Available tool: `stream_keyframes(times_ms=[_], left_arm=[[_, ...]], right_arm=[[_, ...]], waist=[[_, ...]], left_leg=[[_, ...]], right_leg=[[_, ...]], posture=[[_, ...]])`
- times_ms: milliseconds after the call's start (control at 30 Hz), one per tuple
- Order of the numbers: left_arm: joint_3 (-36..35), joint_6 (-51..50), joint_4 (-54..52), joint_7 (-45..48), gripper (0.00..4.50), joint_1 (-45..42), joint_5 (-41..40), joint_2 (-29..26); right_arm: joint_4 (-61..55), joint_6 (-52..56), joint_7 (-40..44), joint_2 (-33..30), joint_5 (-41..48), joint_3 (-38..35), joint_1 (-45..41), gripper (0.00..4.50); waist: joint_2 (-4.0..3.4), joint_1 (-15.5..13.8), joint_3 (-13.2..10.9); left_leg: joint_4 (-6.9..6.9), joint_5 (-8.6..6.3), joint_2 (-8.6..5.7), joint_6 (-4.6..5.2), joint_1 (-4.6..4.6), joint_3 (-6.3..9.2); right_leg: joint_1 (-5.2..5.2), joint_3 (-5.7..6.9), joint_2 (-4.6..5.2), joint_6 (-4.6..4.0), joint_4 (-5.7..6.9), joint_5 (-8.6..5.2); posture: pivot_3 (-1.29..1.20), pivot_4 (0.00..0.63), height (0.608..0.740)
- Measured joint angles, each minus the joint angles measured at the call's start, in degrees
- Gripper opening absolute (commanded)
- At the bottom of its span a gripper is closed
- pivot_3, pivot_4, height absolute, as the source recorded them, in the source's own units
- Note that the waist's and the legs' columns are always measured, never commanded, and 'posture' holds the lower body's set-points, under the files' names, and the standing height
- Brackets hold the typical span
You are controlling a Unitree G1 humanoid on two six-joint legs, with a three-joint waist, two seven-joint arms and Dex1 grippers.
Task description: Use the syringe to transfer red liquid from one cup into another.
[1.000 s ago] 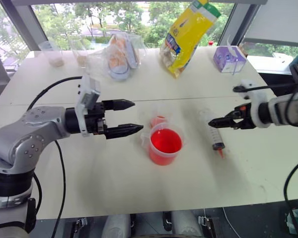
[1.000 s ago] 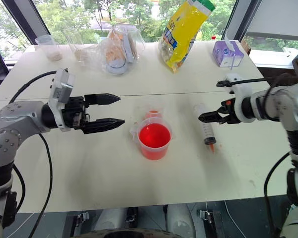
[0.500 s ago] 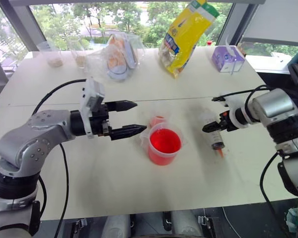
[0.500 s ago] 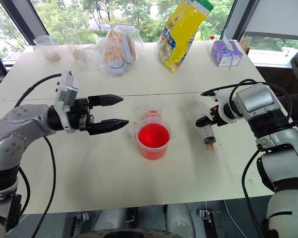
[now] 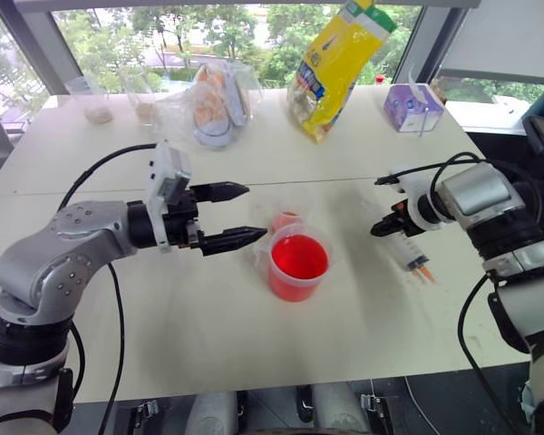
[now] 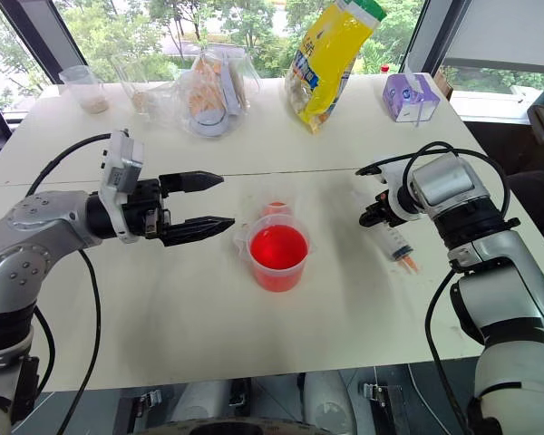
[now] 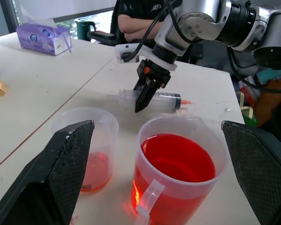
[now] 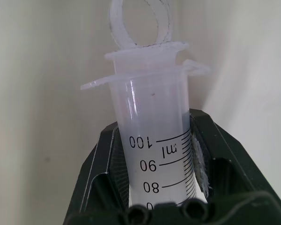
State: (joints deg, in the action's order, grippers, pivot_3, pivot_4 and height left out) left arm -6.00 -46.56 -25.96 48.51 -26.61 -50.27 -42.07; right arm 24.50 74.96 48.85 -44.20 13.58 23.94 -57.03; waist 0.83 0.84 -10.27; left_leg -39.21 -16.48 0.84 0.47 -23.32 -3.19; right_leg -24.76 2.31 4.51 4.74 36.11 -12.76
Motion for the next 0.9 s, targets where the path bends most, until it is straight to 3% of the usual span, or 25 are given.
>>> stream_keyframes(times_ms=[100,200,300,433,567,633,767,900], left_arm=[[-0.05,0.14,0.24,0.26,4.50,-0.17,0.14,-0.13],[-0.14,0.13,1.89,0.86,4.50,-2.00,0.06,-0.25],[-0.10,0.11,4.08,1.79,4.50,-5.05,-0.25,-0.11],[0.13,-0.40,7.31,3.38,4.50,-10.24,-1.25,0.69],[0.91,-0.57,10.41,5.99,4.50,-13.53,-1.42,0.83],[1.74,-0.59,11.47,7.43,4.50,-14.46,-1.31,0.81],[3.06,-0.78,12.21,9.35,4.50,-15.51,-0.97,0.77],[3.12,-2.37,12.23,10.95,4.50,-17.23,-1.67,0.69]], right_arm=[[-5.83,2.98,-0.12,0.08,4.13,-8.69,1.69,1.40],[-20.87,-0.53,-1.45,1.24,10.05,-25.16,4.20,1.40],[-34.56,-6.69,-4.26,5.87,15.18,-37.66,5.66,1.40],[-45.63,-8.21,-6.90,14.69,26.79,-46.29,7.23,1.40],[-52.03,-7.52,-6.52,18.16,39.07,-47.85,11.00,1.40],[-54.30,-10.14,-6.77,19.64,40.66,-46.75,15.33,1.40],[-55.53,-17.60,-5.07,20.94,38.51,-40.27,24.11,1.40],[-53.30,-35.17,-1.93,22.81,27.20,-31.98,31.93,1.40]], waist=[[-0.10,-0.21,-0.06],[-0.09,-0.42,-0.07],[-0.05,-0.47,-0.05],[-0.05,-0.24,-0.05],[-0.05,-0.19,-0.05],[-0.03,-0.22,-0.04],[-0.05,-0.18,-0.05],[-0.02,-0.15,-0.03]], left_leg=[[0.00,0.00,-0.04,0.00,-0.10,-0.02],[0.03,0.00,-0.03,0.00,-0.14,0.03],[0.05,0.00,-0.03,0.00,-0.10,0.12],[0.04,0.00,-0.03,-0.01,-0.07,0.09],[0.04,0.00,-0.02,-0.01,-0.04,0.10],[0.04,0.00,-0.03,-0.01,-0.01,0.10],[0.03,0.00,-0.05,-0.01,-0.02,0.08],[0.04,0.00,-0.05,-0.01,0.02,0.09]], right_leg=[[-0.10,0.00,0.05,0.01,0.00,0.01],[-0.11,0.06,0.05,0.02,-0.01,0.01],[-0.02,0.14,0.05,0.02,-0.03,0.00],[0.00,0.12,0.06,0.03,-0.01,0.01],[0.04,0.12,0.06,0.02,0.00,0.01],[0.08,0.13,0.06,0.02,-0.02,0.01],[0.06,0.10,0.07,0.02,-0.02,0.01],[0.09,0.11,0.03,0.04,-0.02,-0.01]], posture=[[0.00,0.150,0.740],[0.00,0.150,0.740],[0.00,0.150,0.740],[0.00,0.150,0.740],[0.00,0.150,0.740],[0.00,0.150,0.740],[0.00,0.150,0.740],[0.00,0.150,0.740]])
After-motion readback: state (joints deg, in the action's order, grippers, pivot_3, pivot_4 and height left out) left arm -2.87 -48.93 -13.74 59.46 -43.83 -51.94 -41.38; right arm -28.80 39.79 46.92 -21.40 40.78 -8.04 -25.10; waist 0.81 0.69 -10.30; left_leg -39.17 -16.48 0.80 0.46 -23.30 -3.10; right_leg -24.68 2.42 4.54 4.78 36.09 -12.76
